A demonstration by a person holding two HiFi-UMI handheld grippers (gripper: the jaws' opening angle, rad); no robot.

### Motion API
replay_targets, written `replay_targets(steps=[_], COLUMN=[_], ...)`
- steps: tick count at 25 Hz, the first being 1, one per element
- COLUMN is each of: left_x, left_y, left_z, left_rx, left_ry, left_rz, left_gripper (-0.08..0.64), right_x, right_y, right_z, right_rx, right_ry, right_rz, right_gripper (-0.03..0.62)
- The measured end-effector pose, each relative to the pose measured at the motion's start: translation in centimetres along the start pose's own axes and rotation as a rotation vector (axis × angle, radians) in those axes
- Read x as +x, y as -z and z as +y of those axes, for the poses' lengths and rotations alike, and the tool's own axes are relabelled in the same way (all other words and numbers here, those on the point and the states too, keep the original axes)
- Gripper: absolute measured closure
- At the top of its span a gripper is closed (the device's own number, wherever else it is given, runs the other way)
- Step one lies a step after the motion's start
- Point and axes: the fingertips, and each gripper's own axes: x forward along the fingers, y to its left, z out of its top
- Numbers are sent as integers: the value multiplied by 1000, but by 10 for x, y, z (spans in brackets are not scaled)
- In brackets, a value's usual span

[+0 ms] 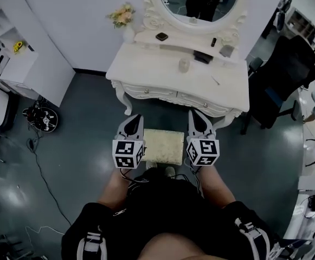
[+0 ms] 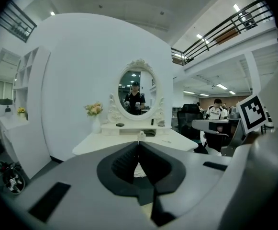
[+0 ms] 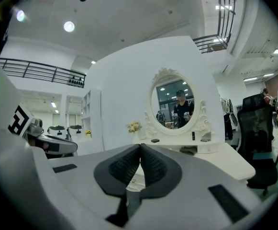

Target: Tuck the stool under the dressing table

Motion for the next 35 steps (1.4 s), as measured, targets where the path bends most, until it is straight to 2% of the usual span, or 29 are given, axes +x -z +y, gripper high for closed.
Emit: replay_targets(steps=[7,12,17,22,27,28,29,30,31,35], left_x=[18,30,38,48,48,48,48,49,50,56], left_y=[23,48,86,144,224,240,255,271,285,337], left_z=[24,37,52,61,57,56,55,55,55,62], left_rx=[-16,-26,-55,-59,-90,-103,-116,-128,-134,-123], left_ry=[-5,-10,-6,2,87,107,124,136,141,132], left_rz=[66,123,223,354,520,554,590,625,659,752], left_gripper=[541,541,541,541,540,539,488,394,349,338], right_x=[21,30,36,40,34,33,32,30,28,18], right_y=[24,59,101,159,228,241,254,268,283,339], right_z=[-8,-18,-24,-36,-49,-50,-52,-55,-59,-76], right_rx=[30,60,73,75,156,178,194,203,204,230], right_ry=[28,54,57,58,58,47,38,34,34,39], right_rz=[66,154,254,381,520,545,572,602,635,752], right_gripper=[575,575,575,575,571,525,468,434,417,391])
